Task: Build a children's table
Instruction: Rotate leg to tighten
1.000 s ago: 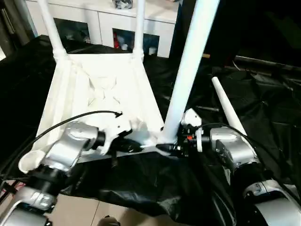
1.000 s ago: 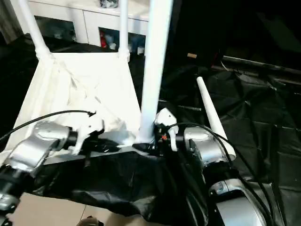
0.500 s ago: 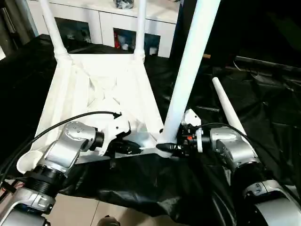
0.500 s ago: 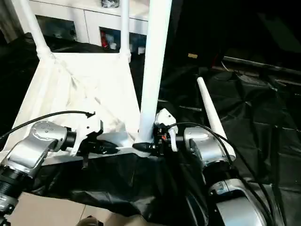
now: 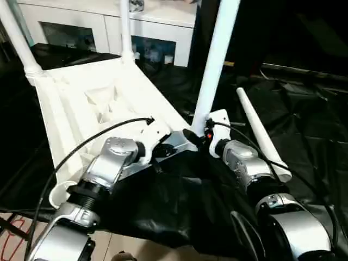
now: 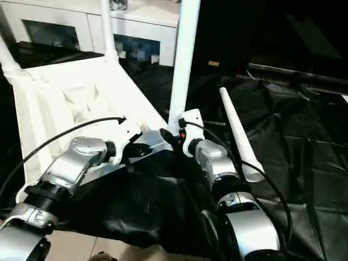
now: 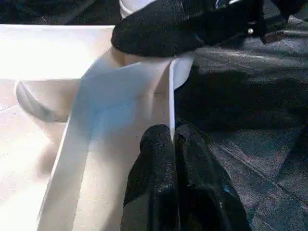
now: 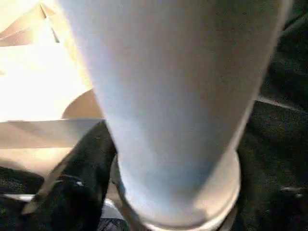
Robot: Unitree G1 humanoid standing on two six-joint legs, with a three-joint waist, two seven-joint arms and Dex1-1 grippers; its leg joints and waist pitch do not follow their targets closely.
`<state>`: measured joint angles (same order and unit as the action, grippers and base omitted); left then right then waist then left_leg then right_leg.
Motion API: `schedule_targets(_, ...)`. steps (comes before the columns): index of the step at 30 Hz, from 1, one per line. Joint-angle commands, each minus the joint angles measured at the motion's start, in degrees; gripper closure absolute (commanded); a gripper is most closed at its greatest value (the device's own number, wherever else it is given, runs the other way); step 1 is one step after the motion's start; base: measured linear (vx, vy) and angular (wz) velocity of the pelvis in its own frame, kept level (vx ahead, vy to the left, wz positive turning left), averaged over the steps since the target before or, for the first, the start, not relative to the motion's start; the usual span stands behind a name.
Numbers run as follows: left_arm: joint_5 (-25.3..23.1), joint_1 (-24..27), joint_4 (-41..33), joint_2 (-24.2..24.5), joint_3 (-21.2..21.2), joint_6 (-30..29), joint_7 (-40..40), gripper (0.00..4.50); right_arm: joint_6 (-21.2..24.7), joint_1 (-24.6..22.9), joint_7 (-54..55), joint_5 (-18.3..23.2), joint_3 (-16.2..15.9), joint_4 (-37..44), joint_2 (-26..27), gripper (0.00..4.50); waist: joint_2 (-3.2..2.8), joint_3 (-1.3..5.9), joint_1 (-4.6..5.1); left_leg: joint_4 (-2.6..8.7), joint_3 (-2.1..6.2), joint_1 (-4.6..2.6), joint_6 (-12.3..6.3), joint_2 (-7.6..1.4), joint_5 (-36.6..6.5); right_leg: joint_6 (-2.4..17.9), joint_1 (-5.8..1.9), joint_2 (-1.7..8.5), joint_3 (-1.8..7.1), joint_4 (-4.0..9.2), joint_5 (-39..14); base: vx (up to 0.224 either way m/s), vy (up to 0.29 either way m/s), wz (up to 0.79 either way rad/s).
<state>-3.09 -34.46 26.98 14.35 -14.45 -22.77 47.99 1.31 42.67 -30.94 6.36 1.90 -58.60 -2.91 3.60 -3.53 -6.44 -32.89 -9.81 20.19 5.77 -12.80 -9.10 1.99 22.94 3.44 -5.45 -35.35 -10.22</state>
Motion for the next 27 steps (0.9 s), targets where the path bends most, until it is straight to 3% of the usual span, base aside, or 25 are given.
schedule_targets(1, 2.14, -1.69, -3.33, -2.35, -1.43, 2.36, 2.25, 4.5, -0.16, -0.14, -5.49, -1.19, -3.64, -0.13, 1.98, 0.72, -0.8, 4.23, -0.1, 3.37, 0.05, -0.21, -0.24, -0.8, -12.23, 9.33, -3.08, 4.9, 3.27, 4.26, -12.74, 0.0, 0.0, 0.0)
schedule_targets(9, 4.12, 1.49, -6.5, 2.94, -1.39, 3.24, 9.2, 4.5, -4.93, -3.62, -20.93, -2.76, -7.95, 4.85, -4.23, 0.72, -0.79, 4.26, -0.2, 3.29, 0.03, -0.09, -1.41, -0.93, -12.06, 10.16, -3.28, 4.92, 3.27, 4.14, -11.4, 0.0, 0.0, 0.0)
schedule_targets(13, 5.73, 3.34, -9.21, 5.9, -1.66, 4.29, 14.73, 4.5, -4.35, -4.97, -29.2, -1.08, -8.8, 8.28, -6.52, 0.72, -0.88, 4.16, -0.37, 3.33, -0.05, -0.25, -1.96, -1.01, -12.14, 11.0, -3.14, 4.74, 3.27, 4.08, -10.79, 0.0, 0.0, 0.0)
schedule_targets(14, 5.88, 3.58, -9.63, 6.36, -1.71, 4.2, 15.35, 4.5, -4.4, -5.09, -29.96, -0.97, -8.88, 8.56, -6.74, 0.72, -0.65, 4.15, -0.38, 3.36, -0.04, -0.23, -1.93, -1.06, -12.29, 11.07, -3.19, 4.77, 3.24, 4.04, -11.08, 0.0, 0.0, 0.0)
schedule_targets(16, 6.47, 4.44, -11.15, 8.19, -1.86, 3.92, 17.92, 4.5, -3.75, -5.49, -33.68, -0.42, -9.48, 9.54, -7.77, 0.72, -0.87, 4.05, -0.58, 3.38, -0.05, -0.36, -1.73, -1.12, -12.85, 10.9, -3.05, 4.86, 3.25, 4.26, -12.88, 0.0, 0.0, 0.0)
schedule_targets(20, 7.51, 5.73, -13.16, 10.89, -2.13, 3.47, 21.52, 4.5, -2.43, -6.74, -38.85, 0.09, -10.66, 12.12, -9.14, 0.72, -0.64, 3.97, -0.91, 3.41, -0.1, -0.5, -1.63, -1.14, -13.09, 10.26, -2.95, 4.73, 3.26, 4.38, -13.97, 0.0, 0.0, 0.0)
schedule_targets(21, 7.67, 6.05, -13.55, 11.54, -2.13, 3.33, 22.4, 4.5, -1.65, -7.03, -40.08, 0.29, -10.86, 12.84, -9.42, 0.86, -0.73, 4.0, -1.03, 3.43, -0.02, -0.15, -1.72, -1.13, -12.52, 10.23, -3.18, 4.8, 3.27, 4.13, -13.66, 0.0, 0.0, 0.0)
schedule_targets(27, 8.1, 7.02, -14.45, 13.85, -2.07, 2.89, 24.97, 4.5, 0.06, -7.5, -42.81, 0.66, -11.27, 14.19, -9.93, 1.32, -0.64, 3.91, -1.66, 3.46, -0.16, -0.67, -1.21, -1.22, -13.11, 9.96, -2.64, 4.83, 3.33, 4.36, -15.3, 0.0, 0.0, 0.0)
